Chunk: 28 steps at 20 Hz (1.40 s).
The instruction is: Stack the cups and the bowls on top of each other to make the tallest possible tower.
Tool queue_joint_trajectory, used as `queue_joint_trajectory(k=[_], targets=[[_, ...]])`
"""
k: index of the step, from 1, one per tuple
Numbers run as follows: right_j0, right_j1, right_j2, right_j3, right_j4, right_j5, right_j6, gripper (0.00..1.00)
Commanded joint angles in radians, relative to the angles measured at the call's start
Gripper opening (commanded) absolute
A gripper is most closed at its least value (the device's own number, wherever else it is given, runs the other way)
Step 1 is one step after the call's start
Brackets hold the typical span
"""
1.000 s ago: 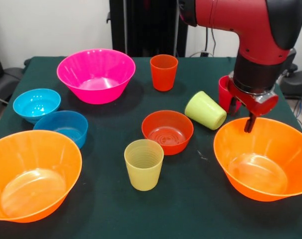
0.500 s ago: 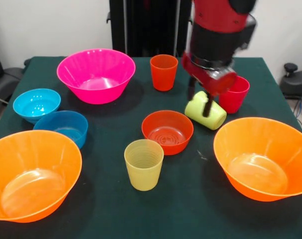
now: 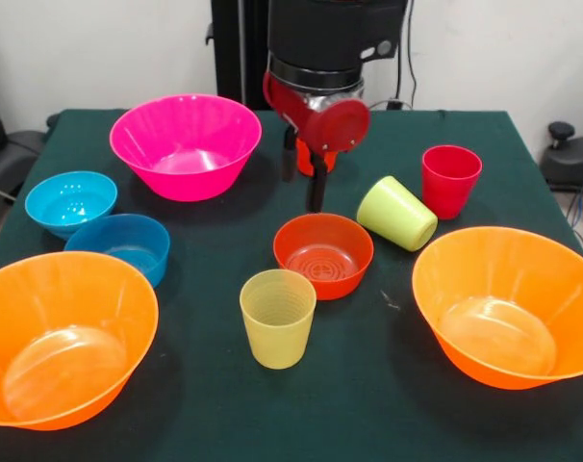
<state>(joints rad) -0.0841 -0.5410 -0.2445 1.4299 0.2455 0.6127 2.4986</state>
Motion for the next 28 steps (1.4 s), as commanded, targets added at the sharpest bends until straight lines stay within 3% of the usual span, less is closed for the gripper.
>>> queue_joint_trajectory(k=[1,8,20,28], targets=[[-0.016,0.079,0.205,0.125,-0.145,-0.172,-0.160,1.00],[0.003,0.116,0.191,0.103,-0.207,-0.148,-0.126,1.00],[-0.061,0.167,0.257,0.112,-0.305,-0.195,-0.141,1.00],[-0.064,0.189,0.265,0.104,-0.358,-0.208,-0.107,1.00]])
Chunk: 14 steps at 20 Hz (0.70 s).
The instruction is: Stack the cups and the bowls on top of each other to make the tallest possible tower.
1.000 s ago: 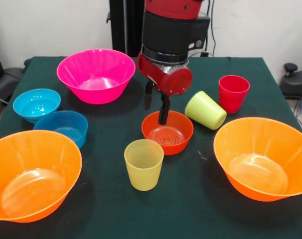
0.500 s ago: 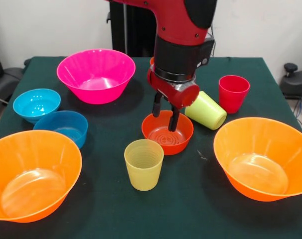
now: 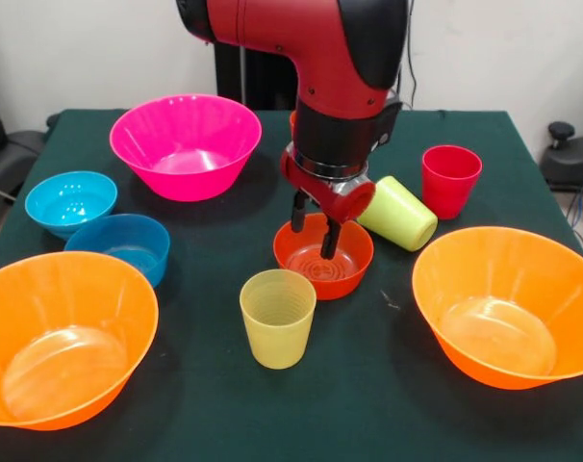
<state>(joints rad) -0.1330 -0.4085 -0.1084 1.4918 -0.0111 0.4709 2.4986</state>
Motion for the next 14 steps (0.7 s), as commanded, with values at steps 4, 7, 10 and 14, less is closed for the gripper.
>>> queue_joint_trajectory(k=[4,7,10,14], targets=[[-0.020,0.064,0.137,0.052,-0.116,-0.076,-0.093,1.00],[-0.023,0.083,0.140,0.061,-0.129,-0.107,-0.082,1.00],[-0.030,0.081,0.144,0.082,-0.146,-0.128,-0.084,1.00],[-0.040,0.077,0.147,0.099,-0.168,-0.145,-0.083,1.00]])
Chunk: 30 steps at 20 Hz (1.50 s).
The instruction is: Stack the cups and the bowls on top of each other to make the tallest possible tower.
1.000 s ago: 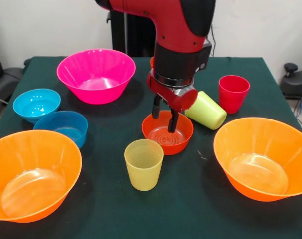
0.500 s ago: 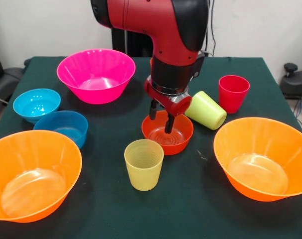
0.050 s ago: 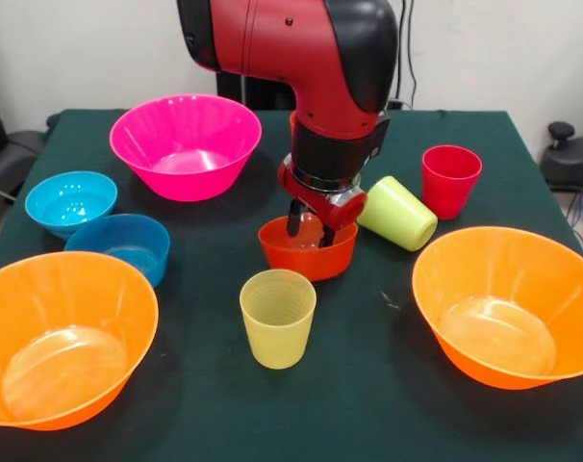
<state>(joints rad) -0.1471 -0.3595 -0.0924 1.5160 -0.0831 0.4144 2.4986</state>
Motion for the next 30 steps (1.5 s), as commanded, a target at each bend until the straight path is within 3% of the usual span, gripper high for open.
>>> queue_joint_trajectory(k=[1,8,13,17,21,30], targets=[[-0.028,0.027,0.131,0.077,-0.100,-0.089,-0.084,1.00],[-0.030,0.004,0.136,0.084,-0.109,-0.070,-0.078,1.00],[-0.039,-0.010,0.142,0.038,-0.094,-0.012,-0.096,1.00],[-0.032,-0.045,0.136,0.017,-0.086,0.050,-0.109,1.00],[-0.040,-0.087,0.154,0.032,-0.087,0.037,-0.115,1.00],[-0.037,-0.191,0.160,0.003,-0.079,0.109,-0.136,1.00]])
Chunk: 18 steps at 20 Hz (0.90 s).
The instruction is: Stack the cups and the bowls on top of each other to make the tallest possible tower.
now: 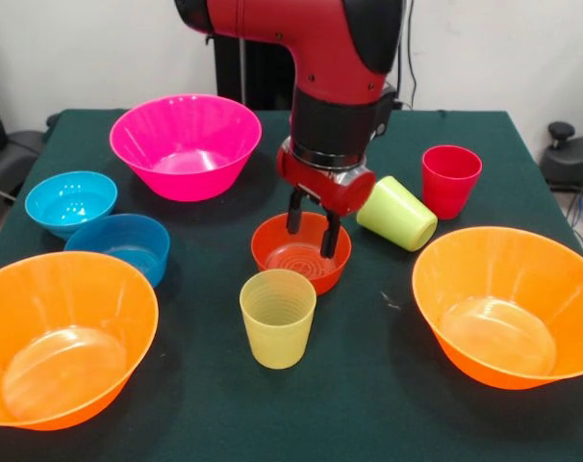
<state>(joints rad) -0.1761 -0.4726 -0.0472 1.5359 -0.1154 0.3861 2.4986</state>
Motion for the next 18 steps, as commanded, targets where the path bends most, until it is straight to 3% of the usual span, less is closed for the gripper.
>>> queue_joint_trajectory(k=[1,7,13,18], targets=[[-0.009,-0.080,0.114,-0.019,-0.048,0.139,-0.136,1.00],[-0.026,-0.104,0.122,-0.080,-0.047,0.229,-0.174,1.00],[-0.023,-0.026,0.120,-0.195,-0.065,0.212,-0.160,1.00],[-0.020,0.032,0.113,-0.327,-0.060,0.298,-0.172,1.00]])
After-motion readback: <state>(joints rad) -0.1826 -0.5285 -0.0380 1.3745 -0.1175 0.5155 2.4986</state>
